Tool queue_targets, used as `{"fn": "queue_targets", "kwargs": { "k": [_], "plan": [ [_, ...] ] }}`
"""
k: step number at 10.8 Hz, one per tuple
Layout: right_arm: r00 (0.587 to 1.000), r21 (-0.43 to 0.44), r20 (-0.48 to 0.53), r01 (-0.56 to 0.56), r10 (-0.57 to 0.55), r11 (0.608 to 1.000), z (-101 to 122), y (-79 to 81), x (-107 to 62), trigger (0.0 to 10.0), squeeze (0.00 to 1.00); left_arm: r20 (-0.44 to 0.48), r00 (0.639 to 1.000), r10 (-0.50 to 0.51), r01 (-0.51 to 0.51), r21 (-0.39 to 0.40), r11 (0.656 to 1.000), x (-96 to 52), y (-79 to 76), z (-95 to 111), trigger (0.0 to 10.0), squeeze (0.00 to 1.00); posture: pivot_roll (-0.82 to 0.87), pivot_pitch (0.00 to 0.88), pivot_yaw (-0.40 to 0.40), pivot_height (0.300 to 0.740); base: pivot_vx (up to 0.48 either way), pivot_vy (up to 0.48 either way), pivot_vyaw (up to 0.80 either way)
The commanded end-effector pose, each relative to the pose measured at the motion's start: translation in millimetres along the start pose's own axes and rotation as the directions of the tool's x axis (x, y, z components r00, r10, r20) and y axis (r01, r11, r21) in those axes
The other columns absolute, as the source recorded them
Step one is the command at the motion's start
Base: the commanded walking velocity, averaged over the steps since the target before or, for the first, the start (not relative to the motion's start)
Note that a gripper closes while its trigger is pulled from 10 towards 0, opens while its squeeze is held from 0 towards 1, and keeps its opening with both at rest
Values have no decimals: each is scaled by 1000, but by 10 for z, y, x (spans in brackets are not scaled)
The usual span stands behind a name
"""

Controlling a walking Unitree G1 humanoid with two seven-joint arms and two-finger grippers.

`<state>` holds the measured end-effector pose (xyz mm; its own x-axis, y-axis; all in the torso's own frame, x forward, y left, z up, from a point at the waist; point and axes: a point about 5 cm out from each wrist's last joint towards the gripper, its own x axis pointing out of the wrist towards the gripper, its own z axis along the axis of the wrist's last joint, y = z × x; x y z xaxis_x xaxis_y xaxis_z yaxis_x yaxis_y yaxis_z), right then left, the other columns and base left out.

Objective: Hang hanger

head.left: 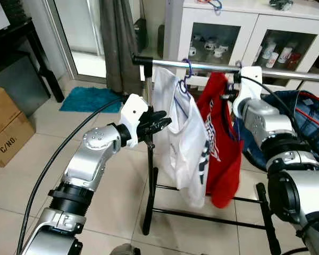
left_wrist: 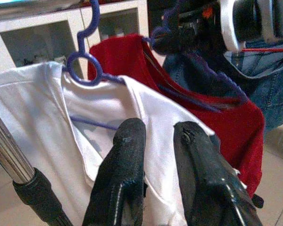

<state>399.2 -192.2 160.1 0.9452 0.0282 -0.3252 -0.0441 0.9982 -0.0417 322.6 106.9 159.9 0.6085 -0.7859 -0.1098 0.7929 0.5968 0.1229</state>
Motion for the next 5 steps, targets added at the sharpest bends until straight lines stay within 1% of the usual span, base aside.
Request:
{"fn": "queue_targets", "kwargs": {
  "k": [1, 2, 3, 4, 5],
  "plan": [
    [1000, -2, -21, 1, -1, 1000, -77, -71, -21, 10000, 1000, -12, 1000, -4, 4, 11, 1000, -5, -20, -6, 10000, 0, 42, 0, -6, 740, 0, 0, 0],
    [1000, 2, 8, -15, 15, 1000, -96, -134, -60, 10000, 1000, -14, 1000, 12, -12, 1, 1000, -6, -21, -25, 10000, 0, 35, 0, 1, 740, 0, 0, 0],
    [998, 15, 51, -43, 42, 999, -75, -161, -115, 10000, 1000, -20, 999, 36, -37, -5, 999, -4, -15, -47, 10000, 0, 28, 0, 9, 740, 0, 0, 0],
    [983, 10, 146, -116, 113, 993, -21, -162, -257, 10000, 1000, -38, 993, 108, -109, -20, 994, -26, 13, -104, 10000, 0, 19, 0, 23, 740, 0, 0, 0],
    [956, 4, 245, -167, 161, 986, 5, -195, -496, 10000, 1000, -30, 972, 233, -234, -39, 971, -81, 67, -161, 10000, 0, 20, 0, 20, 740, 0, 0, 0]
  ]
}}
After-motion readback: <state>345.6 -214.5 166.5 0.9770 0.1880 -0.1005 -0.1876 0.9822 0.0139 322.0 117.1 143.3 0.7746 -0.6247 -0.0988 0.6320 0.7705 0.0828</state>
